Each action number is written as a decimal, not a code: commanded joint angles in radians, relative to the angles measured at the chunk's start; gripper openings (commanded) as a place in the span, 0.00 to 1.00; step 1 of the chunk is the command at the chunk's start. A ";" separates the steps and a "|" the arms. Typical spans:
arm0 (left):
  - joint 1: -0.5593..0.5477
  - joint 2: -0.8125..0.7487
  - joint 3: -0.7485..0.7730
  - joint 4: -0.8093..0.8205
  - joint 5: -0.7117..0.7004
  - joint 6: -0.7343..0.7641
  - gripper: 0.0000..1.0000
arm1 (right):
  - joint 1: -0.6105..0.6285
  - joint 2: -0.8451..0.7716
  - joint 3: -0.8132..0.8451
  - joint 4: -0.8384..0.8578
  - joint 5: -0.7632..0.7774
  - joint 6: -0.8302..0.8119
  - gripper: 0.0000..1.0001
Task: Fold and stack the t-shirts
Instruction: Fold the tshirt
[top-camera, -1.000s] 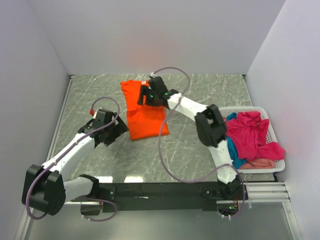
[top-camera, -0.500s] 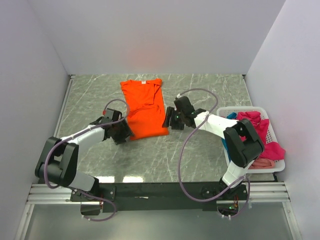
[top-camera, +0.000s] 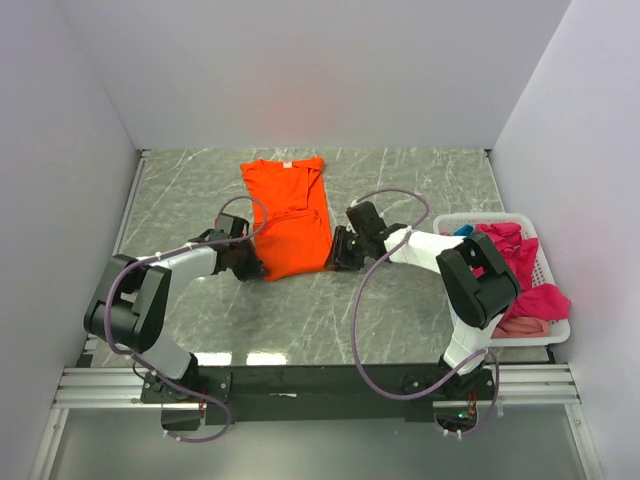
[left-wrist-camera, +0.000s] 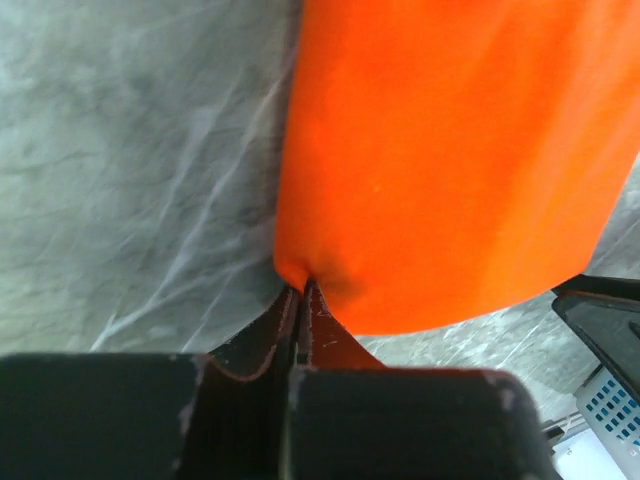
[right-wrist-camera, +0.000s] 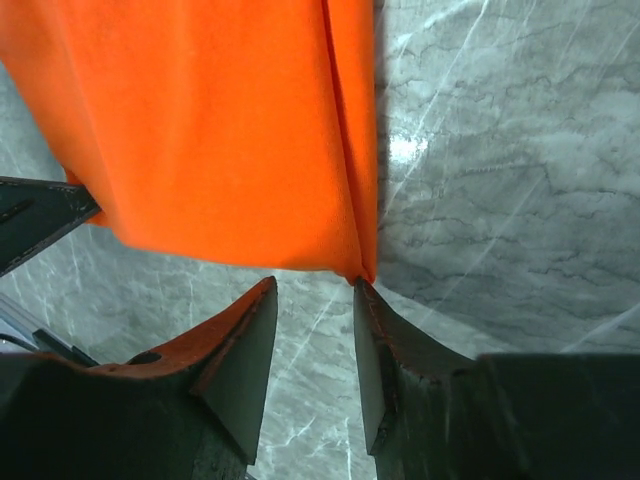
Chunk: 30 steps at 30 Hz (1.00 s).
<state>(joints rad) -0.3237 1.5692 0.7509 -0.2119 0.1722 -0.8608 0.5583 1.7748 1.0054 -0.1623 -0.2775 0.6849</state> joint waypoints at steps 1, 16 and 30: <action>-0.003 0.041 0.001 -0.006 -0.010 0.034 0.01 | 0.003 0.012 -0.007 0.038 0.012 0.004 0.43; -0.041 -0.116 -0.093 -0.099 -0.046 0.014 0.01 | 0.050 -0.080 -0.102 0.027 0.092 -0.025 0.00; -0.124 -0.597 -0.168 -0.342 0.032 -0.096 0.01 | 0.295 -0.556 -0.228 -0.215 0.377 0.071 0.00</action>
<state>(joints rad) -0.4427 1.0298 0.5865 -0.5327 0.1635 -0.9165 0.8505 1.3018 0.7643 -0.3046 -0.0032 0.7326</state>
